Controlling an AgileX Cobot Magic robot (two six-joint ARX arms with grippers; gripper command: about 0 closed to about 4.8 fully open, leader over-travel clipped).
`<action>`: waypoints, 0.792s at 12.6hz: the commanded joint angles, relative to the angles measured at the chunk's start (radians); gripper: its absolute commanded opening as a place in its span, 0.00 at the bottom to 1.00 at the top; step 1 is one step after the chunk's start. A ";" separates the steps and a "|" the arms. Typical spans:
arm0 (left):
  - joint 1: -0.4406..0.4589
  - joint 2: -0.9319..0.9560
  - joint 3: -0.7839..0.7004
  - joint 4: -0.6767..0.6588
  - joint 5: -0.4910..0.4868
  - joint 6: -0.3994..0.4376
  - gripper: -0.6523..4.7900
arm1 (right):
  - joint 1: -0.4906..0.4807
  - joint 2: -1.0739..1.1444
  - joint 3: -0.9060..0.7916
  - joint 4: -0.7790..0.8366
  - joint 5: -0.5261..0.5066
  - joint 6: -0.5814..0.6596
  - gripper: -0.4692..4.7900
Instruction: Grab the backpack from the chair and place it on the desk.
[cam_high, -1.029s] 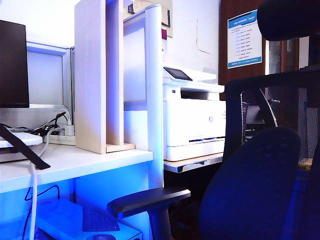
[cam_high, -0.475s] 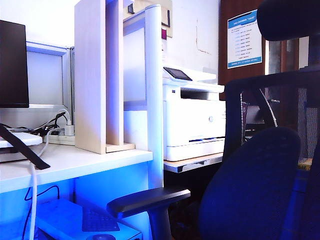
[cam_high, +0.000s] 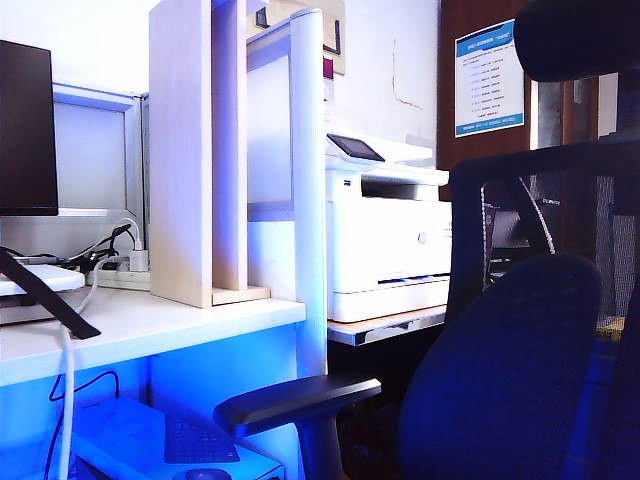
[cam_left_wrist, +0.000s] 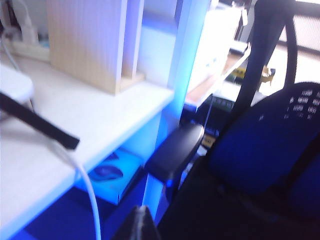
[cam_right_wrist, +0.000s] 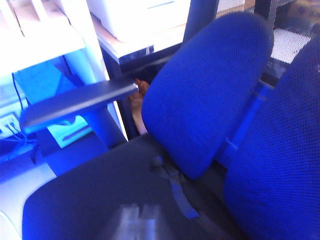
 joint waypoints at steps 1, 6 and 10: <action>0.000 0.001 -0.021 0.015 -0.038 0.072 0.11 | 0.001 0.000 0.000 -0.031 -0.003 -0.024 0.08; 0.001 0.001 -0.021 -0.109 -0.159 0.058 0.11 | 0.001 0.000 0.000 -0.085 -0.021 -0.016 0.08; 0.001 0.001 -0.021 -0.109 -0.159 0.058 0.11 | 0.001 0.000 0.000 -0.083 -0.021 -0.016 0.08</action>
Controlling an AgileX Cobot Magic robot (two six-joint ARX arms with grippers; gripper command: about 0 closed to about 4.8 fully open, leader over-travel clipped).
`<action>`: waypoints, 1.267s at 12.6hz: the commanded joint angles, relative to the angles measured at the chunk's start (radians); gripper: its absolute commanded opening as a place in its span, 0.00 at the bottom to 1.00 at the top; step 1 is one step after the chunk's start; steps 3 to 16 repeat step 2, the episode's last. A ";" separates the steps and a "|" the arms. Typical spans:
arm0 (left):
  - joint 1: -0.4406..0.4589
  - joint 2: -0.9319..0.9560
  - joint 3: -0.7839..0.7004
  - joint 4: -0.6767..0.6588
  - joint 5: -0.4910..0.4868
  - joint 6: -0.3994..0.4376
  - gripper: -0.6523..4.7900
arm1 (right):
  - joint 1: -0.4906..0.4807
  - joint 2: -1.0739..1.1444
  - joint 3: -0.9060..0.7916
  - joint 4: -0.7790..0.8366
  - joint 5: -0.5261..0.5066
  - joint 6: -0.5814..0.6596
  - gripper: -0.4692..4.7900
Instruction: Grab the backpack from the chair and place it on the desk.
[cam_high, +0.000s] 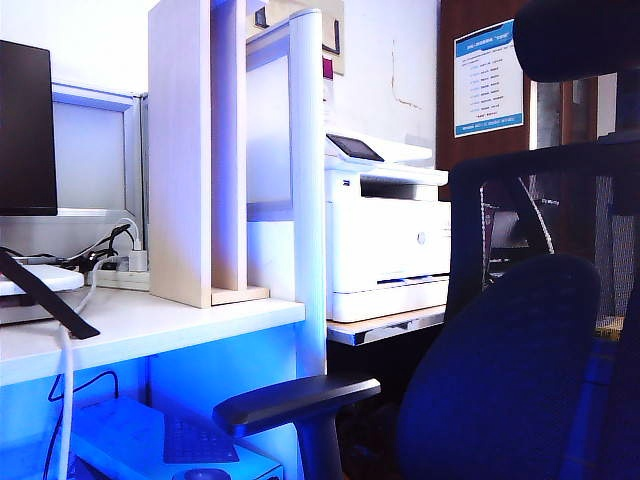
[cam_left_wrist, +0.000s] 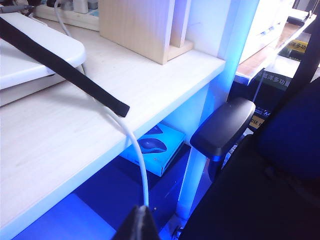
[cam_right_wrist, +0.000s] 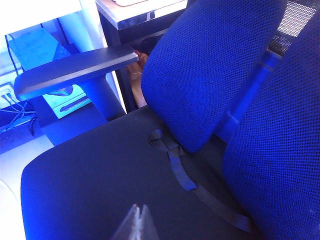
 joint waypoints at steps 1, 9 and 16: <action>0.001 0.000 -0.003 -0.021 0.001 0.000 0.11 | 0.001 -0.002 0.000 0.012 -0.001 0.002 0.08; 0.001 0.000 -0.003 -0.021 0.001 0.000 0.11 | 0.001 -0.002 0.000 0.012 -0.002 0.002 0.08; 0.001 0.000 -0.003 -0.021 0.001 0.000 0.11 | 0.001 -0.002 0.000 0.012 -0.002 0.002 0.08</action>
